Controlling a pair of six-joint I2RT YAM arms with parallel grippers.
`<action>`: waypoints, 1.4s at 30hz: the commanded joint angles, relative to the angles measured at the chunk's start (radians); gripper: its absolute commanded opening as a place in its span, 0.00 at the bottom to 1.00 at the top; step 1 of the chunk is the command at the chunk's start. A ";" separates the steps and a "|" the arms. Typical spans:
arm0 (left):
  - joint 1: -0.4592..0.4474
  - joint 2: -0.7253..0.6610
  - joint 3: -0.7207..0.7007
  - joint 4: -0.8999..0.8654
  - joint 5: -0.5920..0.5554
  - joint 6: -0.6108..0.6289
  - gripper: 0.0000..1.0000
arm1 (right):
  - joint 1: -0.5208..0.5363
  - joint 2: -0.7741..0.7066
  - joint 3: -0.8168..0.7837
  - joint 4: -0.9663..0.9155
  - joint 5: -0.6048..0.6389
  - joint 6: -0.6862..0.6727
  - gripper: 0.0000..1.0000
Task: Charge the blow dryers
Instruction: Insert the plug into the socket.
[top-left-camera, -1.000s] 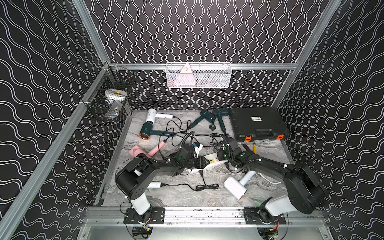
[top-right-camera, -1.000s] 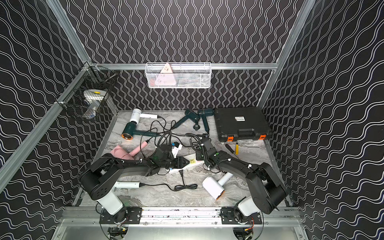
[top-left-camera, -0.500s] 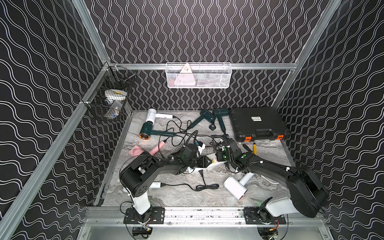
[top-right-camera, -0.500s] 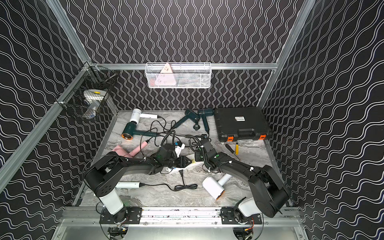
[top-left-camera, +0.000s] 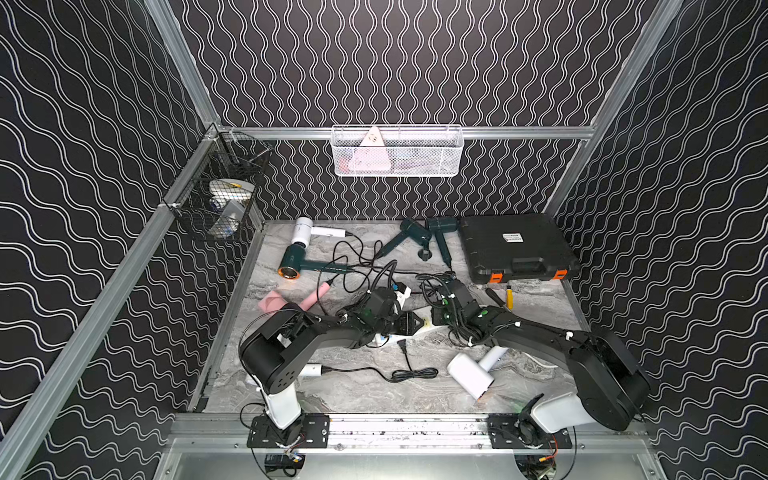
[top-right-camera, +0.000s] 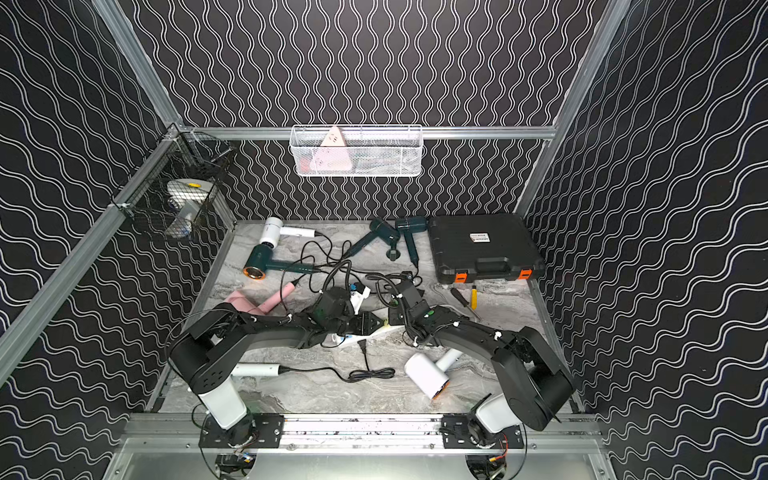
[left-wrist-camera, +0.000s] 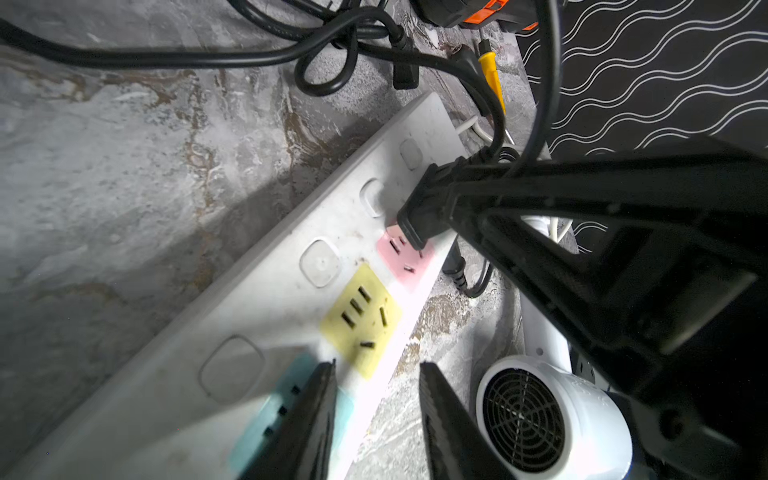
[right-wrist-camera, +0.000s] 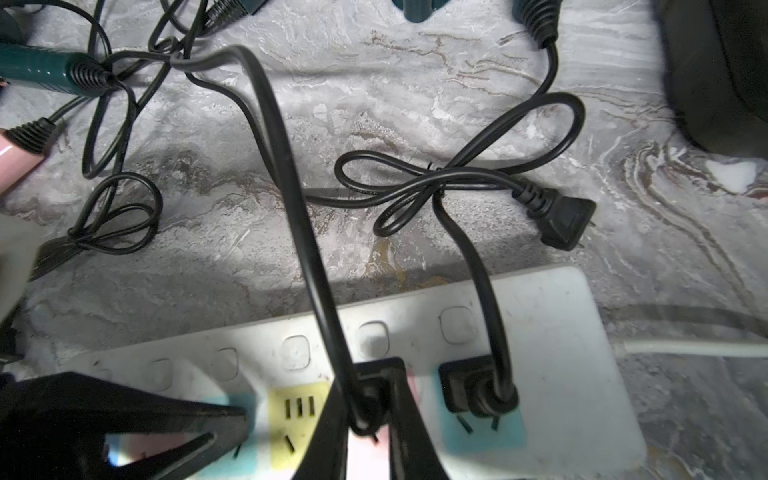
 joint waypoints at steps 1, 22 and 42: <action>-0.001 -0.002 0.003 -0.034 -0.021 0.017 0.40 | 0.005 -0.004 -0.008 -0.043 0.017 0.028 0.00; 0.000 -0.015 0.002 -0.045 -0.034 0.028 0.40 | 0.039 -0.017 -0.001 -0.130 0.071 0.076 0.00; 0.000 -0.020 0.003 -0.056 -0.046 0.038 0.40 | 0.041 -0.008 -0.056 -0.158 0.016 0.104 0.00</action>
